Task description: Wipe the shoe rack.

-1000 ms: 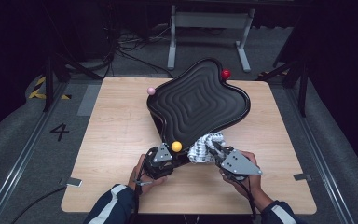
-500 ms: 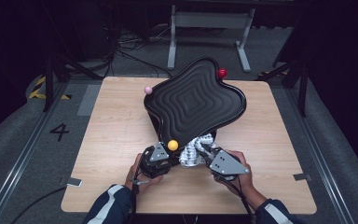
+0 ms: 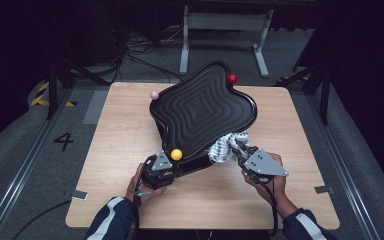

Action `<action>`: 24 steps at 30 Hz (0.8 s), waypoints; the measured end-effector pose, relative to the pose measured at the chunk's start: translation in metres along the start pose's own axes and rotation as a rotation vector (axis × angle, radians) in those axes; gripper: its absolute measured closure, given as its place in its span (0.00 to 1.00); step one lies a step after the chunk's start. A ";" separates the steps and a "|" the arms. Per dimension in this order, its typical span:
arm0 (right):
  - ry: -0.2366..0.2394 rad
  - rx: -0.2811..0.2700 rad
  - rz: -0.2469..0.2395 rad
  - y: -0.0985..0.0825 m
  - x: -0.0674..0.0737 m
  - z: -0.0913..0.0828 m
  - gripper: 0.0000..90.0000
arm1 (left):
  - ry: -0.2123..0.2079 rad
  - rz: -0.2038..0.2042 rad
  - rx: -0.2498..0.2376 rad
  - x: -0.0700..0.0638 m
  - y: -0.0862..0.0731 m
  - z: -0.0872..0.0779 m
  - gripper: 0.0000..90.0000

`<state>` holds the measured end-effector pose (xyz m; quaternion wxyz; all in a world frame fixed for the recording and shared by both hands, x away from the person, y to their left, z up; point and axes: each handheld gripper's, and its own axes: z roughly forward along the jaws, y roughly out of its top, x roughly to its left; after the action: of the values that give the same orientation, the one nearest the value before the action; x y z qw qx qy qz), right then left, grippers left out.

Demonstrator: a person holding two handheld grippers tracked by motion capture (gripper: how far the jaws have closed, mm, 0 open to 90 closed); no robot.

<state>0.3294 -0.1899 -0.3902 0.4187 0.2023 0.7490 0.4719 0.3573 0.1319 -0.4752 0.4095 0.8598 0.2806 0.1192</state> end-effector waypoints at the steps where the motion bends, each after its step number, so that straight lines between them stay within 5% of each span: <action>1: -0.016 0.000 0.006 0.000 -0.004 -0.002 0.90 | -0.001 -0.004 -0.004 0.001 -0.001 -0.001 0.82; 15: -0.181 -0.010 0.108 0.004 -0.060 -0.013 0.90 | -0.011 -0.016 -0.017 0.006 -0.004 -0.002 0.82; 24: -0.195 -0.008 0.116 0.010 -0.073 -0.005 0.89 | -0.015 -0.015 -0.022 0.007 -0.004 -0.002 0.82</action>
<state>0.3661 -0.2385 -0.3483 0.4621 0.2886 0.6899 0.4766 0.3601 0.1393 -0.4775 0.4219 0.8540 0.2827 0.1129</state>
